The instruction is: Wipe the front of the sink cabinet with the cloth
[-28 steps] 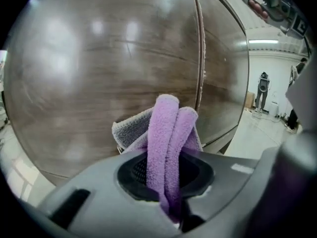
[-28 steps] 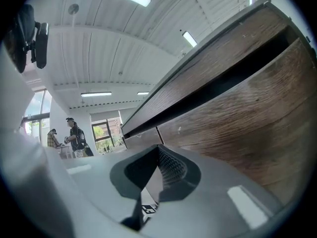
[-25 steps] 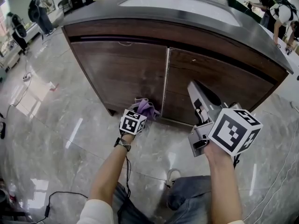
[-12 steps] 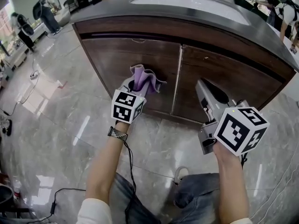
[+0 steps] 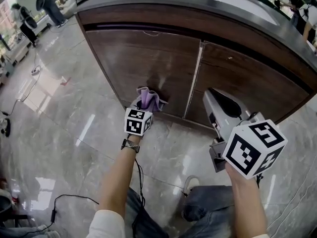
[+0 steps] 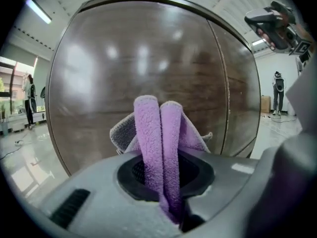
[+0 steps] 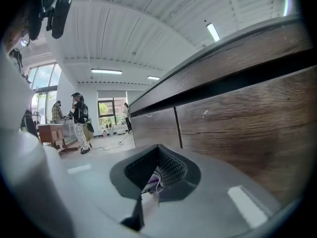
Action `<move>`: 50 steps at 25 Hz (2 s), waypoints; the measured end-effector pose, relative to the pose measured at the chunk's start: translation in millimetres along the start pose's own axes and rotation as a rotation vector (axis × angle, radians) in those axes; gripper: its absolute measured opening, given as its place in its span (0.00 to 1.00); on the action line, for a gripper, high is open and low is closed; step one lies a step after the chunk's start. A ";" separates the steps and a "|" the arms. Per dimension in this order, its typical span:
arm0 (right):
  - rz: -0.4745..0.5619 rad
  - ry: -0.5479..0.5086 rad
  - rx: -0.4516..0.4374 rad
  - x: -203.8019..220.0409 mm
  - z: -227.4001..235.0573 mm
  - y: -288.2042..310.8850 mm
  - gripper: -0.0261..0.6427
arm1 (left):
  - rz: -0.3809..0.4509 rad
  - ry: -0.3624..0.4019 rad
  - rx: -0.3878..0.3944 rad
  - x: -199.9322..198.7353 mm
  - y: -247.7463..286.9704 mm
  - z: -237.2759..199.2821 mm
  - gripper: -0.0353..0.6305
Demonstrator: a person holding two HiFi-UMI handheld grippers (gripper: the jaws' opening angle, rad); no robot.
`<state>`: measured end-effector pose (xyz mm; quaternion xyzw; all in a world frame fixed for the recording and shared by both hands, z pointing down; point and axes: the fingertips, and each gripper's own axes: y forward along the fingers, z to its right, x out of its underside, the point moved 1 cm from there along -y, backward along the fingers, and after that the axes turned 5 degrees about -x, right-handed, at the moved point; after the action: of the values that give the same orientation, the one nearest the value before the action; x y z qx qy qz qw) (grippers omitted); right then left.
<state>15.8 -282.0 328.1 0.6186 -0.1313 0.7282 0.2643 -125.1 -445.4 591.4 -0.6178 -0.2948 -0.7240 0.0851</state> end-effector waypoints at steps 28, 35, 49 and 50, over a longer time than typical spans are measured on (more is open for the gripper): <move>-0.026 -0.011 -0.069 -0.1 -24.6 50.8 0.05 | 0.224 0.079 -0.215 -132.4 -62.6 -63.8 0.13; -0.048 -0.033 -0.156 9.0 -55.1 69.8 0.05 | 0.281 0.075 -0.249 -136.5 -63.4 -79.4 0.13; -0.063 0.006 -0.174 13.2 -41.9 87.2 0.05 | 0.152 -0.151 -0.272 -18.1 -24.6 -104.7 0.13; -0.063 0.009 -0.177 13.1 -41.2 88.3 0.05 | 0.130 -0.158 -0.275 -8.2 -21.0 -107.2 0.13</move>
<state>-68.0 -330.7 344.5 0.5933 -0.1744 0.7078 0.3414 -224.0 -487.4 570.2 -0.6963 -0.1579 -0.6998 0.0229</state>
